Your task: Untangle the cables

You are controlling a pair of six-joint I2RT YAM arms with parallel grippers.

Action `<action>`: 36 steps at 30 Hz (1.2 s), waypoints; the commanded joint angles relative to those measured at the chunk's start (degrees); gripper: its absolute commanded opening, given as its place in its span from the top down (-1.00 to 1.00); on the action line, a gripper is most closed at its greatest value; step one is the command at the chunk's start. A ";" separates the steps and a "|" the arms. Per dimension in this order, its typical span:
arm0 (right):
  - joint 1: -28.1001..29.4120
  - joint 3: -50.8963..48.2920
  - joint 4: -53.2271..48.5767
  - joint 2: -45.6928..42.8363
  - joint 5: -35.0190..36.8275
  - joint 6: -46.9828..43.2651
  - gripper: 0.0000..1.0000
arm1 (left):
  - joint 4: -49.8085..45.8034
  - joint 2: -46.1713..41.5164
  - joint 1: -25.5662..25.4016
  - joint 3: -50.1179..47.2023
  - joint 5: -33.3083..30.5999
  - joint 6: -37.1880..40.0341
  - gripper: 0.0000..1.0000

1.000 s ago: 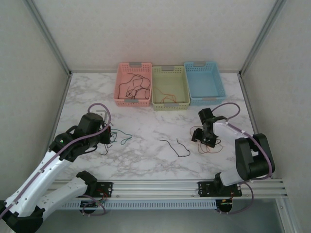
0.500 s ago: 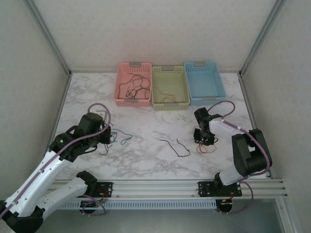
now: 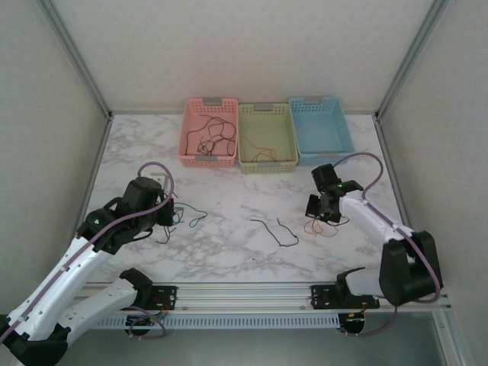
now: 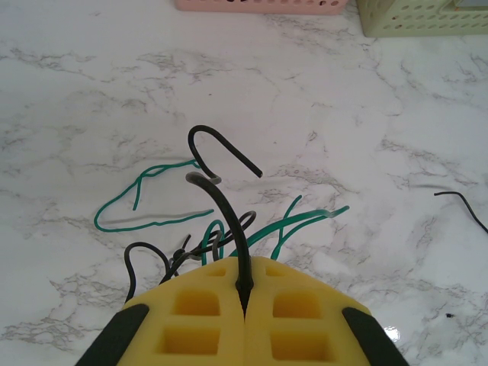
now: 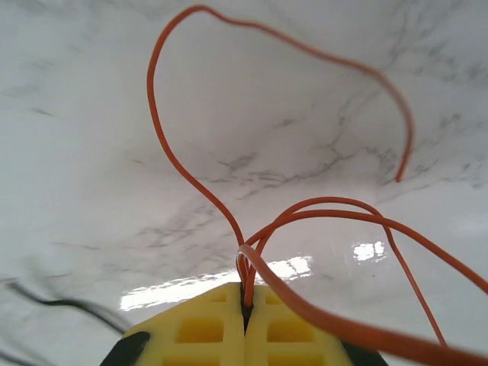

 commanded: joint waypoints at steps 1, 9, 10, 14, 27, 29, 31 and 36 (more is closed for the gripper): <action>0.51 5.56 -3.59 -5.23 -1.15 -0.80 1.00 | 0.99 -0.49 0.59 -0.60 0.67 0.74 1.00; 0.66 23.41 -3.39 -7.29 -7.67 -1.23 1.00 | 0.96 -0.45 0.60 -0.60 0.91 0.83 1.00; 0.70 25.41 -2.35 -6.36 -8.56 -1.17 1.00 | 1.01 -0.49 0.60 -0.60 0.92 0.83 1.00; 1.78 35.29 1.73 1.58 -11.79 -0.83 1.00 | 1.02 -0.49 0.60 -0.58 0.84 0.83 1.00; 4.05 80.98 -2.32 46.32 -8.86 3.37 1.00 | 1.03 -0.71 0.60 -0.74 0.57 0.77 1.00; 4.09 91.58 -6.00 54.01 -9.19 3.58 1.00 | 1.07 -0.76 0.60 -0.73 0.59 0.78 1.00; 4.03 101.29 -9.33 61.75 -9.35 3.91 1.00 | 1.03 -0.68 0.60 -0.78 0.61 0.83 1.00; 4.03 108.73 -10.11 70.55 -8.48 4.31 1.00 | 1.11 -0.58 0.60 -0.84 0.67 0.87 1.00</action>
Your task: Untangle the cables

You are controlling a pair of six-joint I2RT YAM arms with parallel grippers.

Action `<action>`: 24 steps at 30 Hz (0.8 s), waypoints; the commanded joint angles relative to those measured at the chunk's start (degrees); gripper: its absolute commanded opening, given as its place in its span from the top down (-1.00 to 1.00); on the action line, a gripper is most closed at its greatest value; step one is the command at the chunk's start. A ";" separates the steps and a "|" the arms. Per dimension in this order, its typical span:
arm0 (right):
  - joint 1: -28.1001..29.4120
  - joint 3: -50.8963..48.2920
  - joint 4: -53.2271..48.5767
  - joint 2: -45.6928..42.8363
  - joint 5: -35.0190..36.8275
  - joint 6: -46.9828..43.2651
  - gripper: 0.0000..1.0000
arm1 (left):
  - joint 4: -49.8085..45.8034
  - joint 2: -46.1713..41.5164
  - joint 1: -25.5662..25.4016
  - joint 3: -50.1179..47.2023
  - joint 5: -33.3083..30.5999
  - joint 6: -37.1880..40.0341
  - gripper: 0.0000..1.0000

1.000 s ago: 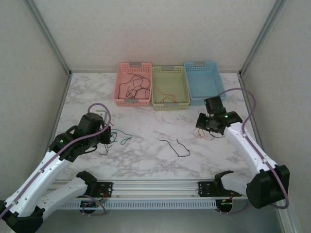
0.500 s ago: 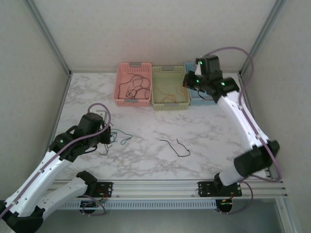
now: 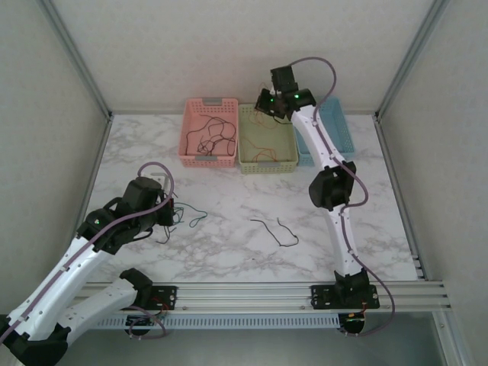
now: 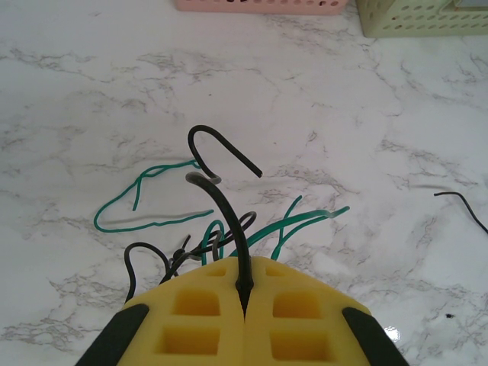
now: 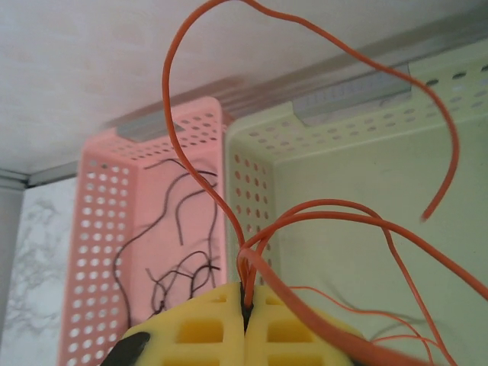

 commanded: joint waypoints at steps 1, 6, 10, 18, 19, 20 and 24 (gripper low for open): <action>0.32 1.53 -3.04 1.93 1.62 1.53 0.95 | 0.96 -0.52 0.60 -0.78 0.64 0.80 1.00; 0.65 -2.52 -0.63 2.37 -1.41 1.15 -0.13 | 0.99 -0.18 0.60 -0.80 0.76 0.81 1.00; 0.93 -2.23 -3.66 0.54 0.69 -1.09 -0.24 | 1.07 0.18 0.60 -0.83 0.93 0.87 1.00; 3.11 -12.85 -3.93 -17.08 -1.14 -6.85 -0.19 | 1.49 -0.31 0.60 -0.89 2.14 1.07 1.00; 3.73 -17.05 -2.45 -21.32 -0.79 -8.02 -0.18 | 1.59 -0.30 0.60 -0.91 2.45 1.17 1.00; 4.48 -22.29 -0.04 -26.09 -1.08 -8.84 -0.17 | 1.63 -0.39 0.60 -0.76 3.05 1.24 1.00; 5.98 -46.24 14.17 -45.19 -6.06 -11.50 -0.15 | 2.67 -1.17 0.60 -0.16 7.16 1.79 1.00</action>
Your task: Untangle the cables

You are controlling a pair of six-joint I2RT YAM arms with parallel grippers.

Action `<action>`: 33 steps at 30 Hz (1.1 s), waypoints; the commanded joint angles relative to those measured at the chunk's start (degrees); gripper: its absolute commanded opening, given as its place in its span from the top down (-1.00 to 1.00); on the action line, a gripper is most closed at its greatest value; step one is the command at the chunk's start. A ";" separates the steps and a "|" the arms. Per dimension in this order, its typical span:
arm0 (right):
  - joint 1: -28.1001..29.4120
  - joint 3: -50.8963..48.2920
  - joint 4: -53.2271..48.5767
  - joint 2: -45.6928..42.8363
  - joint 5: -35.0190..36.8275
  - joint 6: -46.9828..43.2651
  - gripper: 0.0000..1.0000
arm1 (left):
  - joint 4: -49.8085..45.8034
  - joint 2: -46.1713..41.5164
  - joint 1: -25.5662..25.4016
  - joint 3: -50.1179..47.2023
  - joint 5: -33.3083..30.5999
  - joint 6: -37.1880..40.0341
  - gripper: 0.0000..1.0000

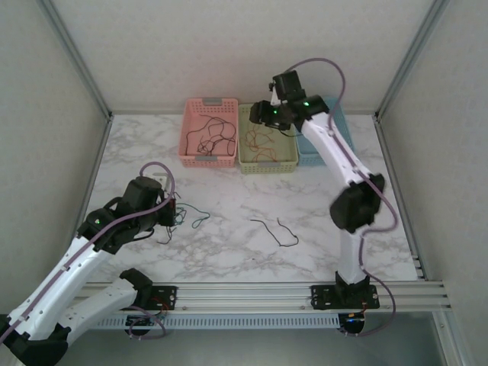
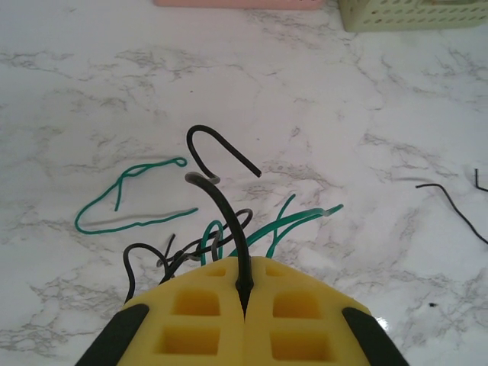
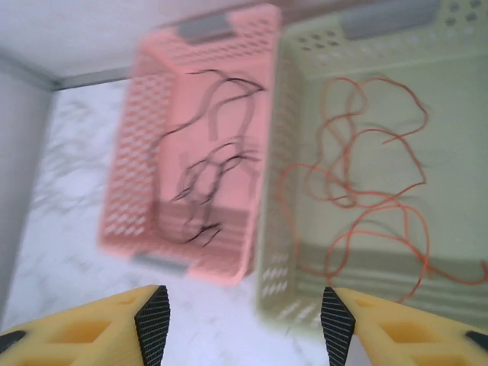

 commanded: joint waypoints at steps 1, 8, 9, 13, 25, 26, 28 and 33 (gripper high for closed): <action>1.28 -17.82 15.85 -17.48 -6.75 -5.34 -0.15 | 2.29 -1.67 0.45 0.42 5.57 1.71 1.00; 3.13 -52.21 37.81 -40.73 -22.33 -12.42 -0.14 | 5.75 0.55 0.49 6.00 16.43 4.98 1.00; 4.37 -54.22 38.18 -41.98 -23.77 -13.74 -0.14 | 6.12 1.26 0.49 6.56 17.37 5.16 1.00; 10.86 -57.27 36.56 -41.97 -25.29 -19.62 -0.24 | 8.17 3.07 0.45 7.24 21.75 5.71 1.00; 22.58 -53.24 32.37 -30.54 -25.89 -27.71 -0.29 | 8.26 4.41 0.49 8.82 24.57 6.08 1.00; 23.34 -52.90 32.23 -29.96 -26.03 -28.03 -0.29 | 8.10 4.43 0.49 8.82 24.53 6.08 1.00; 24.33 -52.61 32.57 -29.11 -26.05 -28.37 -0.28 | 7.95 4.37 0.49 8.65 24.22 6.08 1.00; 24.63 -52.09 31.82 -26.99 -25.61 -28.76 0.00 | 7.98 3.67 0.49 7.96 24.26 5.84 1.00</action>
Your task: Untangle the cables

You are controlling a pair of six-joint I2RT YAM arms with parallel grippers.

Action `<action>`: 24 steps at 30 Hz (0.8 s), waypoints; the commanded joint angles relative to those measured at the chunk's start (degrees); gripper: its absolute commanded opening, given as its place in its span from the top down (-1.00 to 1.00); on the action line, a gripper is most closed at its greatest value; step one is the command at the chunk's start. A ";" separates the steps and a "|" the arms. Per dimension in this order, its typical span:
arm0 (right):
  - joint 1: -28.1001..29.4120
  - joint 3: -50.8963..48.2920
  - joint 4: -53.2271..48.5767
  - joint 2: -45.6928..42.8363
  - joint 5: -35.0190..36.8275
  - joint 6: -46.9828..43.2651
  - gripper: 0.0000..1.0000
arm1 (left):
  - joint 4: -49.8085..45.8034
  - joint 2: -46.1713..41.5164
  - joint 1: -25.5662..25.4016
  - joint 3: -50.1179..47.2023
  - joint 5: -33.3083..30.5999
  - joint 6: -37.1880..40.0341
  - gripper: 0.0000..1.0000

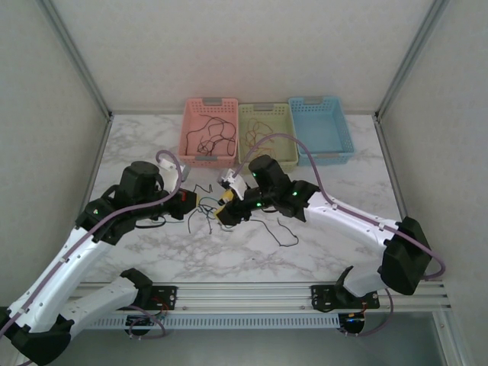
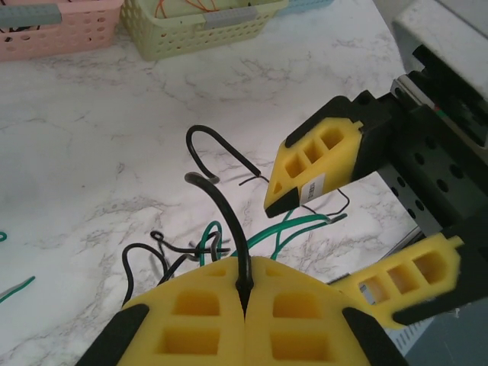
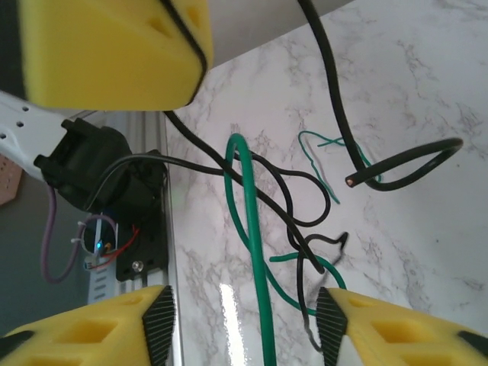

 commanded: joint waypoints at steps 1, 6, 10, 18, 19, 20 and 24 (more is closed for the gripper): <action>0.41 2.54 -1.31 1.27 -0.80 -1.36 0.10 | 0.90 -1.08 0.38 0.86 1.19 0.60 1.00; 0.88 2.83 -2.69 1.08 0.53 -2.11 0.88 | 0.53 -2.05 0.34 0.79 0.37 0.51 1.00; 0.76 1.31 -3.55 -2.90 4.52 -3.48 1.00 | -2.24 -2.16 0.38 1.45 -7.52 -0.25 1.00; -4.63 -9.23 0.01 -13.37 13.72 4.04 1.00 | -5.44 -5.46 0.38 1.94 -19.83 -3.13 1.00; -6.19 -11.00 0.73 -14.99 14.07 5.72 1.00 | -5.88 -5.83 0.38 1.71 -21.15 -3.26 1.00; -7.43 -12.40 1.35 -16.50 14.35 6.92 1.00 | -6.17 -6.14 0.38 1.44 -22.30 -3.36 1.00; -13.20 -16.88 1.39 -23.18 15.70 10.24 1.00 | -7.95 -7.25 0.37 0.69 -25.36 -3.10 1.00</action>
